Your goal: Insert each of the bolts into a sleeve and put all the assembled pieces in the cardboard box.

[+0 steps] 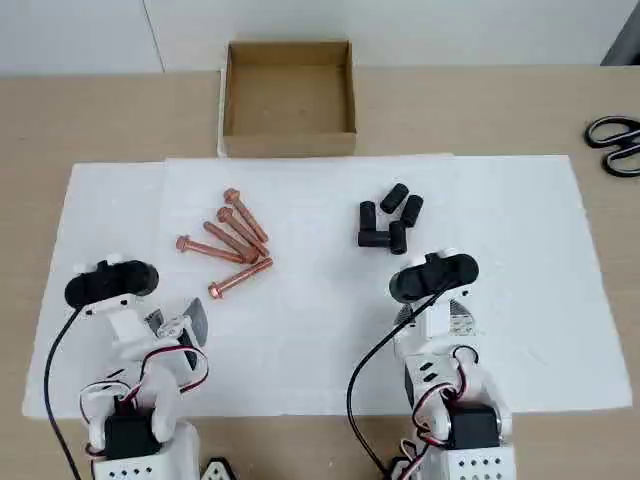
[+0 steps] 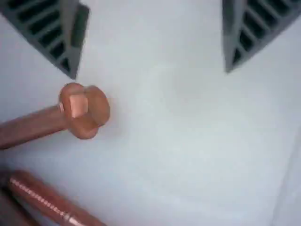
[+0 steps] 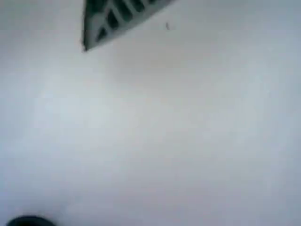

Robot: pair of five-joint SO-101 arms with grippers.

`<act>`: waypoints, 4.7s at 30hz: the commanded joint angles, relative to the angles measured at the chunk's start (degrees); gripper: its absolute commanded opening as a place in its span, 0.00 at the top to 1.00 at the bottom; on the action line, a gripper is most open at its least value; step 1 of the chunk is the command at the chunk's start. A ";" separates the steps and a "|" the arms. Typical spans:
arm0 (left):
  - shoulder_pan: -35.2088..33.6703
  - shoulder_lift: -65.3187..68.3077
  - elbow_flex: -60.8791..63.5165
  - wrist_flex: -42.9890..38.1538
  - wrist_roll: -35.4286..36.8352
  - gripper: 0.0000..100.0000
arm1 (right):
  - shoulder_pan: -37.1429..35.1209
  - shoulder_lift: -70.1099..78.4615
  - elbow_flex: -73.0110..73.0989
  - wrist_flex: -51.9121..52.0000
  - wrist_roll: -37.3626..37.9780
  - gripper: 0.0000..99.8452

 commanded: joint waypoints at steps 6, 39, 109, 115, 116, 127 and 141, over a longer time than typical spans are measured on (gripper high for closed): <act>0.35 -0.79 -0.31 0.00 -0.18 0.81 | 0.13 -0.57 -0.09 -1.01 0.26 0.79; 0.62 -0.79 -0.31 -0.18 -0.26 0.81 | 0.13 -0.57 -0.09 -1.01 0.26 0.79; -8.88 68.66 -62.73 10.73 -9.49 0.81 | 11.82 78.29 -89.58 30.99 14.77 0.79; -8.53 91.60 -73.45 16.70 -9.49 0.81 | 9.54 100.18 -104.79 38.99 13.71 0.79; -8.53 94.42 -74.51 16.79 -9.58 0.80 | 9.54 101.93 -105.58 38.81 12.66 0.79; -12.75 110.15 -92.09 27.43 -9.49 0.81 | 4.44 106.86 -110.15 25.19 -0.35 0.80; -13.45 110.59 -95.16 29.45 -9.76 0.81 | 1.71 122.95 -111.47 16.40 -7.21 0.80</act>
